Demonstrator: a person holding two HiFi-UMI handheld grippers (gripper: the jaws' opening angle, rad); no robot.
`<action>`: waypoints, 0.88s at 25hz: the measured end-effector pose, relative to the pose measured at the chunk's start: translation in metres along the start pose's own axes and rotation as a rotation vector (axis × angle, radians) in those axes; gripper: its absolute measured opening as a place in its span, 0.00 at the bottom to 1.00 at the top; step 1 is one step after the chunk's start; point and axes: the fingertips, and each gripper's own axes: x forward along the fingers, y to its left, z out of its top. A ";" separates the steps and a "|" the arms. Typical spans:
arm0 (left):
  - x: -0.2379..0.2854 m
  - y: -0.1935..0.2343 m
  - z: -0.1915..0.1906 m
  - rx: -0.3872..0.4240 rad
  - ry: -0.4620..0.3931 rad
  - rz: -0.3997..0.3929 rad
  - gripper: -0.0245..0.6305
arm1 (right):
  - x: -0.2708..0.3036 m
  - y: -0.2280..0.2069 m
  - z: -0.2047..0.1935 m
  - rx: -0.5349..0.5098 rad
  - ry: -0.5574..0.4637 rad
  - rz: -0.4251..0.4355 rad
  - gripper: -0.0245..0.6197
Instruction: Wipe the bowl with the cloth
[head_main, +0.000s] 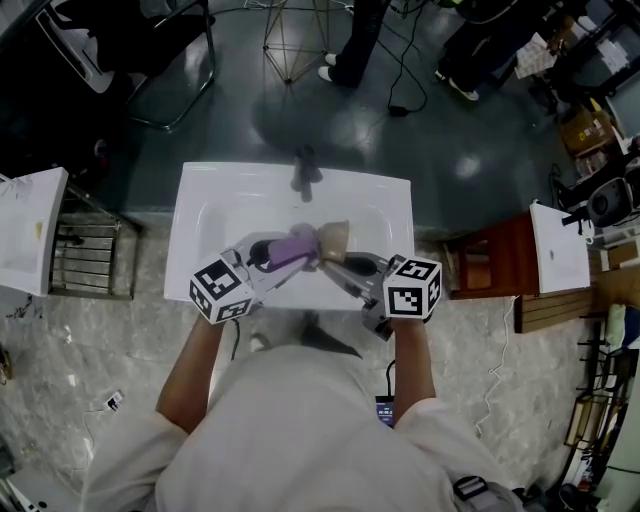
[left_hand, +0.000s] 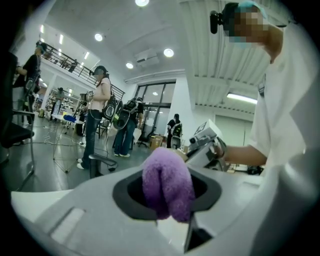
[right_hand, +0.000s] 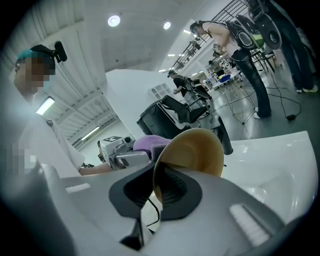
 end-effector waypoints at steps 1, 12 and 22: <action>0.000 0.000 0.000 -0.002 -0.003 0.003 0.22 | 0.002 0.000 -0.002 -0.004 0.009 -0.004 0.06; -0.004 0.030 0.016 0.052 -0.024 0.162 0.22 | 0.008 0.025 -0.005 -0.041 0.038 0.089 0.06; -0.001 0.023 -0.004 0.116 0.080 0.161 0.22 | -0.009 0.032 0.033 0.004 -0.138 0.132 0.06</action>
